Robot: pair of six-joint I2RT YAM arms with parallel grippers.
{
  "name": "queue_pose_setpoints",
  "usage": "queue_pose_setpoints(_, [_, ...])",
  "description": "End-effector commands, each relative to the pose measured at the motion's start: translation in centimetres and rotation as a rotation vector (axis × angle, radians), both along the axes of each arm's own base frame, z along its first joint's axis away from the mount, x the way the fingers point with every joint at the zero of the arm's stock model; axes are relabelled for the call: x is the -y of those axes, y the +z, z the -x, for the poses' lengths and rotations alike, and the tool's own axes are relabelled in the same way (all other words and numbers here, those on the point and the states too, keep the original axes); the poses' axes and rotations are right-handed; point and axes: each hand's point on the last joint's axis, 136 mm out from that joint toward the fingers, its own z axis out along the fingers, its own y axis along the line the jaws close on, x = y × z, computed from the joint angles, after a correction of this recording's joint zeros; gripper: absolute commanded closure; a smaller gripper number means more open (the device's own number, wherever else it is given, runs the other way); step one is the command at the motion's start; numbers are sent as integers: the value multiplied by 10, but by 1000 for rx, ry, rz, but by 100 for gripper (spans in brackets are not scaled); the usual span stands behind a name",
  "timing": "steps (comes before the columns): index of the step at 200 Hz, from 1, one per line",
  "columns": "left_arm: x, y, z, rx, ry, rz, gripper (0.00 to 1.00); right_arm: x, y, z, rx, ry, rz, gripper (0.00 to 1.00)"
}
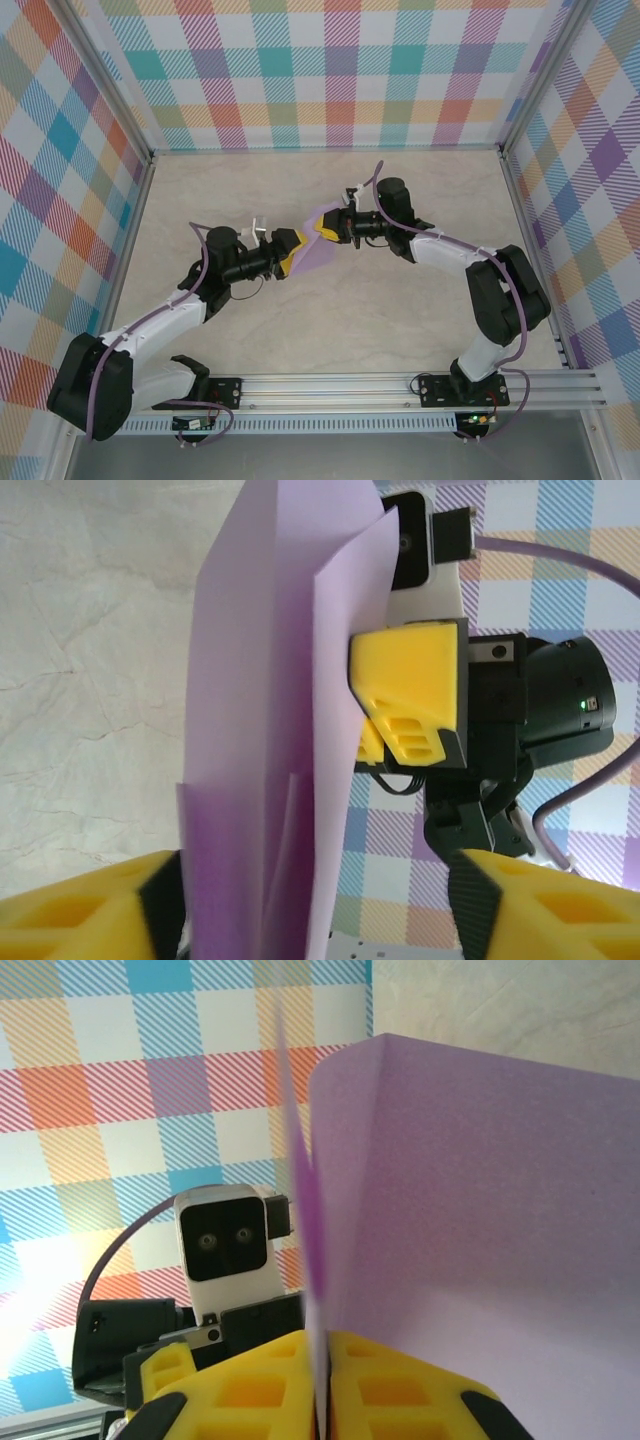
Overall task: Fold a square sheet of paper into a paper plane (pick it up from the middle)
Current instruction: Turn over the paper at the center of the table.
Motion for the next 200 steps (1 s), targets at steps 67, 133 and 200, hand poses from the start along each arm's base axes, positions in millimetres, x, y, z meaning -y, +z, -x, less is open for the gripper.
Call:
queue_pose_setpoints(67, [-4, 15, -6, 86, 12, -36, 77, 0, 0, 11, -21, 65, -12, 86])
queue_pose_setpoints(133, [-46, -35, 5, 3, 22, -539, 92, 53, -33, 10, 93, -78, 486, 37])
queue_pose_setpoints(200, [-144, -50, 12, -94, 97, -1344, 94, 101, -57, 10, 137, -192, 755, 22])
